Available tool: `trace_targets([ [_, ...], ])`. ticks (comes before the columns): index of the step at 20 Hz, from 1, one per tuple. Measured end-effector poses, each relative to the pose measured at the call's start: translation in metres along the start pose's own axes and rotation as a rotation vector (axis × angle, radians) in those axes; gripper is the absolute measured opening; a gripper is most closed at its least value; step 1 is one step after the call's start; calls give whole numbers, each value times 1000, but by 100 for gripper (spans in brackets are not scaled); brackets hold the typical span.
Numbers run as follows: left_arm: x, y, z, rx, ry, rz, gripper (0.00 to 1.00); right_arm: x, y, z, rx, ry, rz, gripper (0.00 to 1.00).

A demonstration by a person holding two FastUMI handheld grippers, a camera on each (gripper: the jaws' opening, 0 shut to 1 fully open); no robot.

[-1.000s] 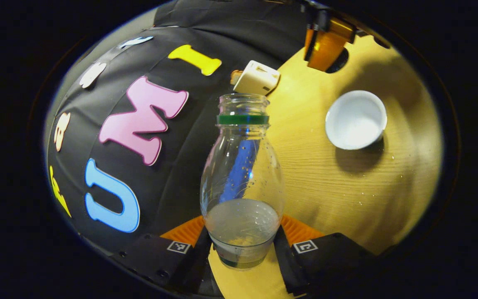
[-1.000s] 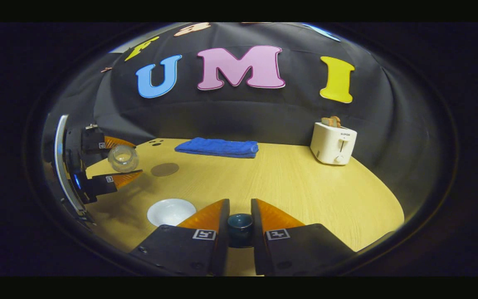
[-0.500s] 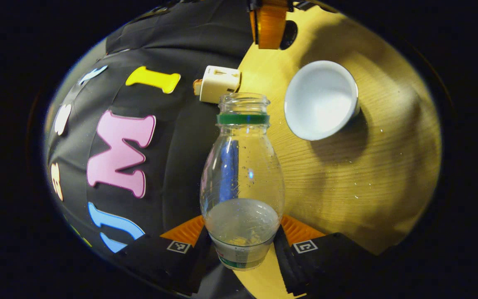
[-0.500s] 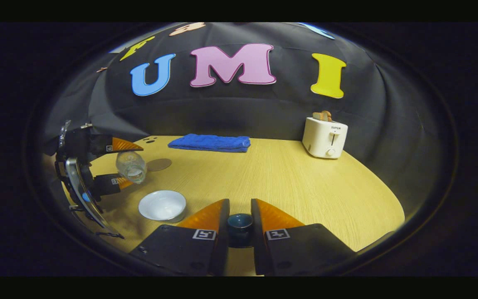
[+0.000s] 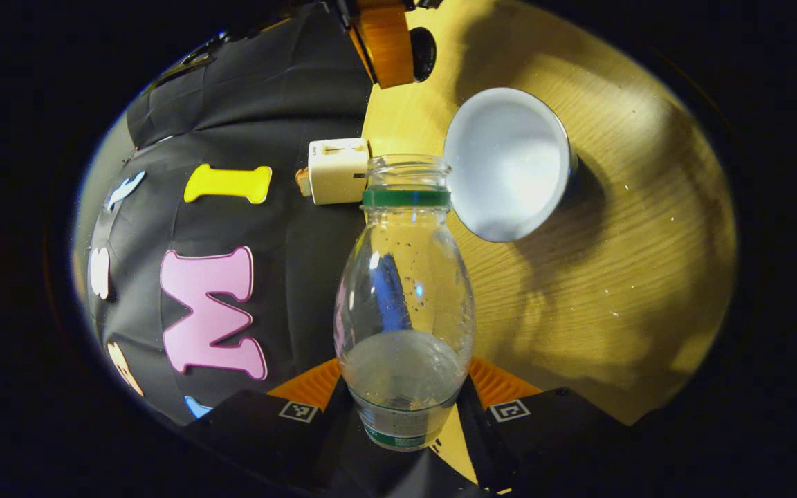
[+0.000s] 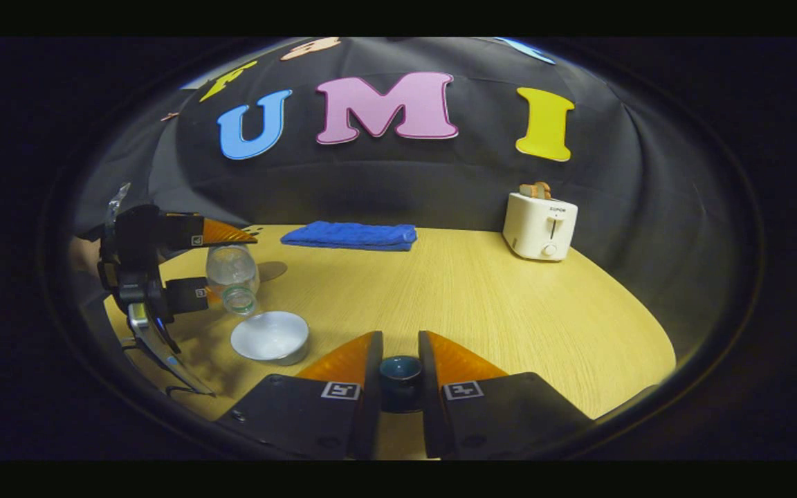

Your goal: Open the teacup lid with one hand, grasp the water bottle and pour water into the teacup with the other hand; after pouring, place the water bottle on the coaster and then close the teacup lid.

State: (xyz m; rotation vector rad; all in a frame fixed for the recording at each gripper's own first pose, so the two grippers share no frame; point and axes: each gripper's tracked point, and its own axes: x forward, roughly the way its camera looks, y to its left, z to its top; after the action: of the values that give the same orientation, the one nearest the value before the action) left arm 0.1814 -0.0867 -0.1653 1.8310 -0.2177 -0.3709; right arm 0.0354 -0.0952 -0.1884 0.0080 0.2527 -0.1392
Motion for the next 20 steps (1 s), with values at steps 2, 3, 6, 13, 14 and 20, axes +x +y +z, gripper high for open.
trace_targets([
  [2,3,-3,-1,33,-6,-1,75,1,1,1,1,1,2,25],
  [3,4,-3,-4,51,-9,-1,75,2,1,0,1,0,3,29],
  [6,7,0,-5,97,-17,10,75,2,2,0,5,2,5,32],
  [13,8,5,-4,162,-43,21,75,-1,1,-2,9,5,4,29],
  [14,8,5,-4,171,-46,21,75,-1,1,-2,8,5,5,32],
  [20,9,16,-5,250,-71,52,75,-3,4,0,8,2,13,33],
])
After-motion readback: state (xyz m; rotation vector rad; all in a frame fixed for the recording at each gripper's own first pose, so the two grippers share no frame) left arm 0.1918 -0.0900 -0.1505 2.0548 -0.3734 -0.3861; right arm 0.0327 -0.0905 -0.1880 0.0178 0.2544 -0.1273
